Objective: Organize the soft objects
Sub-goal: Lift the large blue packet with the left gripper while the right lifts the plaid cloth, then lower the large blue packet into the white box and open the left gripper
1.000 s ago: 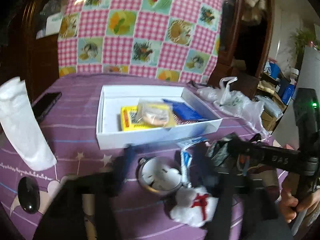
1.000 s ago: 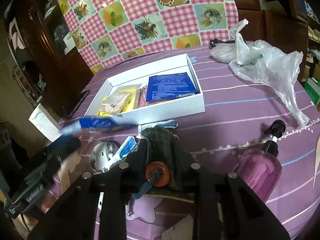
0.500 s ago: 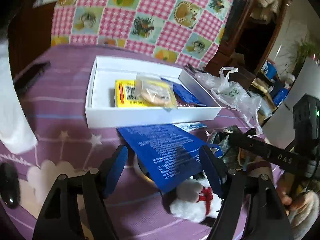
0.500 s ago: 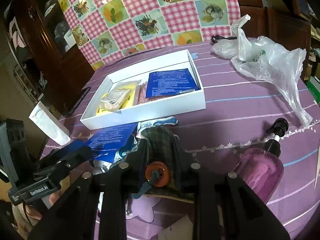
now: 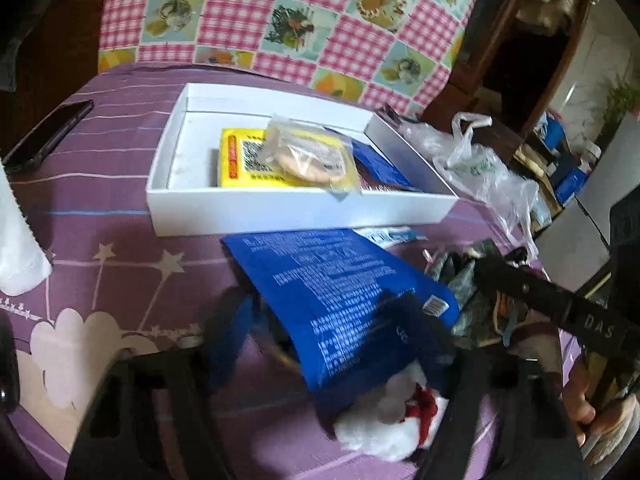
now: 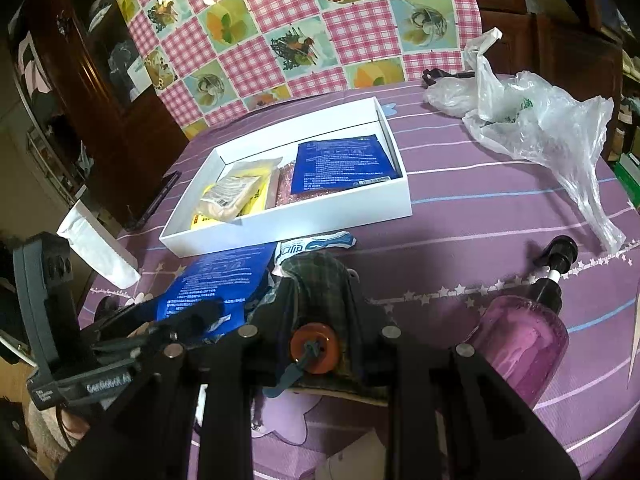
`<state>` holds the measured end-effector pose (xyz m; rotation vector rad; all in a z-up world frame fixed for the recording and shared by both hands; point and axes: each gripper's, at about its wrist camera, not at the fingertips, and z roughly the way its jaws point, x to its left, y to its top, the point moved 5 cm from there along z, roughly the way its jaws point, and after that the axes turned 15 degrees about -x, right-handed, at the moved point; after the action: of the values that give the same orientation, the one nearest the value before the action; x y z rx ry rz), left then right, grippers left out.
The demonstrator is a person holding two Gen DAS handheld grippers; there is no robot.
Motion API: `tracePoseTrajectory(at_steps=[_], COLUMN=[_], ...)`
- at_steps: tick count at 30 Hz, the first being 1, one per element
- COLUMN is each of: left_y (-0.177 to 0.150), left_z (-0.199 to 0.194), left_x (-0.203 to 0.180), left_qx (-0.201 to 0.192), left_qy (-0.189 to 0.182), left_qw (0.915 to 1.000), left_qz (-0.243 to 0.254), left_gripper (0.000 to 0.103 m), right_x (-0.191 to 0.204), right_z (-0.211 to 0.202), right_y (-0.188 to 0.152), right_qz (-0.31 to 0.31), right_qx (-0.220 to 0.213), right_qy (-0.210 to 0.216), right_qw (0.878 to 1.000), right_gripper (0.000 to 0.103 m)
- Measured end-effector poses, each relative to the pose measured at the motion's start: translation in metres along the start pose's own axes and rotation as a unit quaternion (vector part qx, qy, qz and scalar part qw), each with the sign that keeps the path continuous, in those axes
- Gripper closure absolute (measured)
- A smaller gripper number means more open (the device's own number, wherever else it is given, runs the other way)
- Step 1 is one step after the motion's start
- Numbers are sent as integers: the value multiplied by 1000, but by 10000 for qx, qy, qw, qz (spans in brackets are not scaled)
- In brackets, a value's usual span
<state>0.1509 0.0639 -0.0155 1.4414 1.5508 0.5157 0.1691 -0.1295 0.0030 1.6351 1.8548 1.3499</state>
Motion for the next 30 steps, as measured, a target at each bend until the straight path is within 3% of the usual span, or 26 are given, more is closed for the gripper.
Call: tracePoseTrajectory(at_steps=[3, 10, 14, 19, 30], left_y=[6, 20, 32, 35, 34], left_z=[-8, -30, -48, -57, -57], left_x=[4, -12, -23, -34, -38], left_qx=[-261, -693, -1007, -1187, -1194], left_qy=[-114, -398, -688, -671, -669], left_qw=[9995, 9968, 9924, 9907, 9905], left_qz=[-139, -77, -135, 45, 96], left_gripper=[79, 95, 99, 102, 102], right_x=[0, 0, 0, 3, 11], right_z=[0, 0, -3, -12, -21], right_y=[0, 0, 3, 8, 14], right_qz=[27, 31, 101, 150, -100], right_qx=[-5, -19, -60, -184, -350], right_qy=[-1, 14, 87, 203, 141], right_qw=[10000, 10000, 9999, 9995, 9992], right_gripper=[76, 76, 76, 76, 76])
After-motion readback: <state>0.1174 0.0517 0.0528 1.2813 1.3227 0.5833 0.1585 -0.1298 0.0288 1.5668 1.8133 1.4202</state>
